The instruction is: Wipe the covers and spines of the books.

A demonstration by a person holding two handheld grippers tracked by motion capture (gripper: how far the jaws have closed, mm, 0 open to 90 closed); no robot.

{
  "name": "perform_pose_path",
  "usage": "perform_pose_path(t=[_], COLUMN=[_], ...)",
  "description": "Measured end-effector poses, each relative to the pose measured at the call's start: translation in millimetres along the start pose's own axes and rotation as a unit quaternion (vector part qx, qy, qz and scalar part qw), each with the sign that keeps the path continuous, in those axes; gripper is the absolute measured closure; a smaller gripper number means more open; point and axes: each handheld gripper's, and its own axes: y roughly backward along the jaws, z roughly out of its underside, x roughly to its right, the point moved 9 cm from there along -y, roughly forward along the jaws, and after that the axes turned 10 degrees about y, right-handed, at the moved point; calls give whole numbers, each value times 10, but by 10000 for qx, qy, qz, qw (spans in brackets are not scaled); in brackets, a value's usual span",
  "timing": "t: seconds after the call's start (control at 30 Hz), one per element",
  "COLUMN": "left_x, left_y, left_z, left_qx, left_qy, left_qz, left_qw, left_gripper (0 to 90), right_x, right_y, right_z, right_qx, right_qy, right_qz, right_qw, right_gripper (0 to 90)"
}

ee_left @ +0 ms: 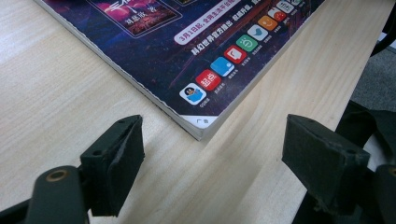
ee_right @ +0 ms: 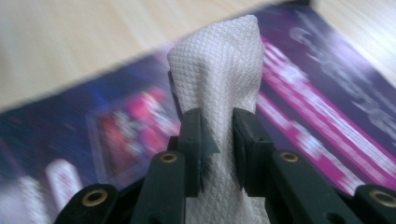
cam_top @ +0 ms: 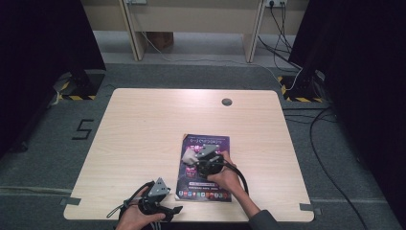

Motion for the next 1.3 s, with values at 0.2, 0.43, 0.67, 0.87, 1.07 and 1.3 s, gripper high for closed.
perform_pose_path(t=[0.2,0.43,0.67,0.87,1.07,1.3], left_x=[4,16,6,-1,-4,-12], left_y=[-11,-23,-20,-10,-12,-6], left_z=[-11,-15,-12,-8,-14,-11], left_qx=[-13,-32,-34,-26,-11,-4], left_qy=[-19,-54,-81,-62,-78,-63], left_qz=[18,35,36,31,0,-6], left_qw=[10000,10000,10000,10000,10000,10000], left_gripper=[202,201,202,201,202,202], right_x=[395,633,610,367,67,-278], right_y=[215,315,302,220,131,88], right_z=[370,560,534,371,177,22], right_qx=[-107,-144,-223,-95,-25,35], right_qy=[-559,-923,-820,-649,-313,18], right_qz=[452,721,801,505,243,-42], right_qw=[9974,9930,9932,9966,9992,10000], right_gripper=[748,750,749,748,746,747])
